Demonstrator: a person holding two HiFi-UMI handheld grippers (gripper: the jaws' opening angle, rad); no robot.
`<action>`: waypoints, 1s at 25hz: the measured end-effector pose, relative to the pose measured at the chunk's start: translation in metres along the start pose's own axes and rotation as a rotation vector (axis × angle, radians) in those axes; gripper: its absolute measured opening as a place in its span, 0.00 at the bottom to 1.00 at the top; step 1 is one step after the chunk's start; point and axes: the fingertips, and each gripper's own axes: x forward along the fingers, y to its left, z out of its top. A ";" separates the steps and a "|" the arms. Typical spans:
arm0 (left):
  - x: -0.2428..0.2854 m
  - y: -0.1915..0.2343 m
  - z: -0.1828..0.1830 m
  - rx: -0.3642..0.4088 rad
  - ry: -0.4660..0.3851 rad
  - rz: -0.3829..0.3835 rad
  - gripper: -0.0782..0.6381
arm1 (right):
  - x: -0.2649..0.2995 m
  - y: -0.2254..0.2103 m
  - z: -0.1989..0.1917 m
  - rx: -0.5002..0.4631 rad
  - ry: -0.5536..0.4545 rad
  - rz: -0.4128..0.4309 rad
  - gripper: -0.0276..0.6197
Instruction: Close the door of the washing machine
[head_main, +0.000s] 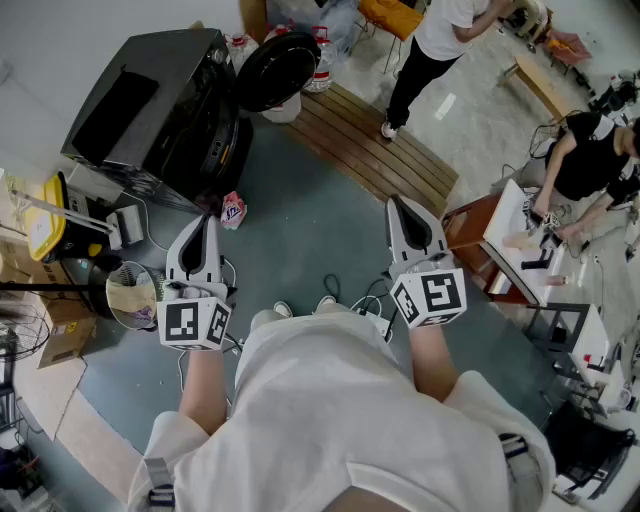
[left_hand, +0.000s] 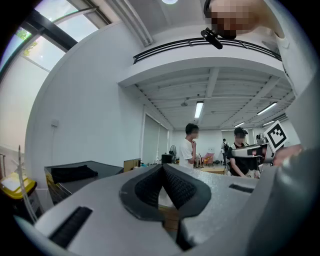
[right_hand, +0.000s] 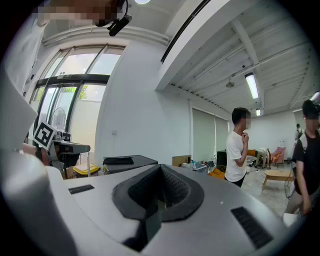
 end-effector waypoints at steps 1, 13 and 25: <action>0.002 -0.002 0.000 -0.002 -0.002 0.002 0.12 | 0.000 -0.003 0.000 0.002 0.001 0.000 0.04; 0.018 -0.025 -0.007 0.007 0.033 0.024 0.12 | -0.001 -0.028 -0.011 0.054 -0.031 0.082 0.04; 0.058 -0.006 -0.035 -0.011 0.083 0.056 0.12 | 0.038 -0.052 -0.047 0.099 0.038 0.081 0.05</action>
